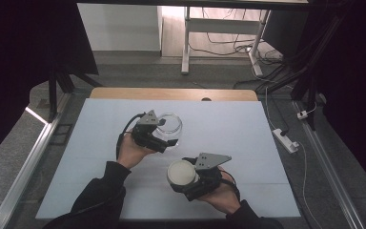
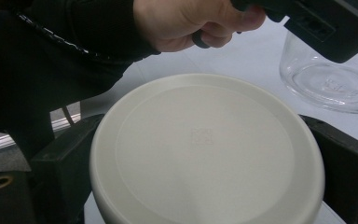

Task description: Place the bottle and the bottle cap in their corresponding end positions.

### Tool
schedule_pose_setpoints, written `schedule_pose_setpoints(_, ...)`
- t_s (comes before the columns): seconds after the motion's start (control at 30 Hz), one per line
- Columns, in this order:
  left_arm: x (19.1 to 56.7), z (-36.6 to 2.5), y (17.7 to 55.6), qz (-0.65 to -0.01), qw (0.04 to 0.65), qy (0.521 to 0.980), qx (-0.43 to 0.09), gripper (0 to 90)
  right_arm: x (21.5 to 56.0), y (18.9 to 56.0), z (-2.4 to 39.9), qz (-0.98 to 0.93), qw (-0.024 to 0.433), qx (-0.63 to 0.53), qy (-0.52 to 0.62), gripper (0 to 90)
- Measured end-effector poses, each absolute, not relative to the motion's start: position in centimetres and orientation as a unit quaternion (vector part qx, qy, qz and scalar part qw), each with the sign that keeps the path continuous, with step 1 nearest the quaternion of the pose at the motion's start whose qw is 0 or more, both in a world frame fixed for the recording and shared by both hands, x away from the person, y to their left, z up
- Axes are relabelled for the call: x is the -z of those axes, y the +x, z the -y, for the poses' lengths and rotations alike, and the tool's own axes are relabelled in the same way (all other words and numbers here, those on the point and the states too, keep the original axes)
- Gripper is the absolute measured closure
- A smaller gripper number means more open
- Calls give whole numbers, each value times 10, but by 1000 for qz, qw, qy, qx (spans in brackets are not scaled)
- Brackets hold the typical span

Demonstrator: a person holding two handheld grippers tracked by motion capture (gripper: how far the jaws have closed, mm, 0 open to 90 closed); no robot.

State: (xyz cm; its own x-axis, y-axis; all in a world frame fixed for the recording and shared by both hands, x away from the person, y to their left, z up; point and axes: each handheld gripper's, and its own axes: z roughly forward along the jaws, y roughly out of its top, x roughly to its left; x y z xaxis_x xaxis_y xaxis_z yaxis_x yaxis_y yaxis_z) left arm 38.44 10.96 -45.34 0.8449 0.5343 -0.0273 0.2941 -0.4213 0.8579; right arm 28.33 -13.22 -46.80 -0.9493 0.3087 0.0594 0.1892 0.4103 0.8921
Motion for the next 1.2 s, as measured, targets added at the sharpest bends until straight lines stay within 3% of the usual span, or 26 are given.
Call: schedule_pose_setpoints(1.2,499,-92,428,-270,458,838,-125,75,525,312,100,-862,66,-479,155,68)
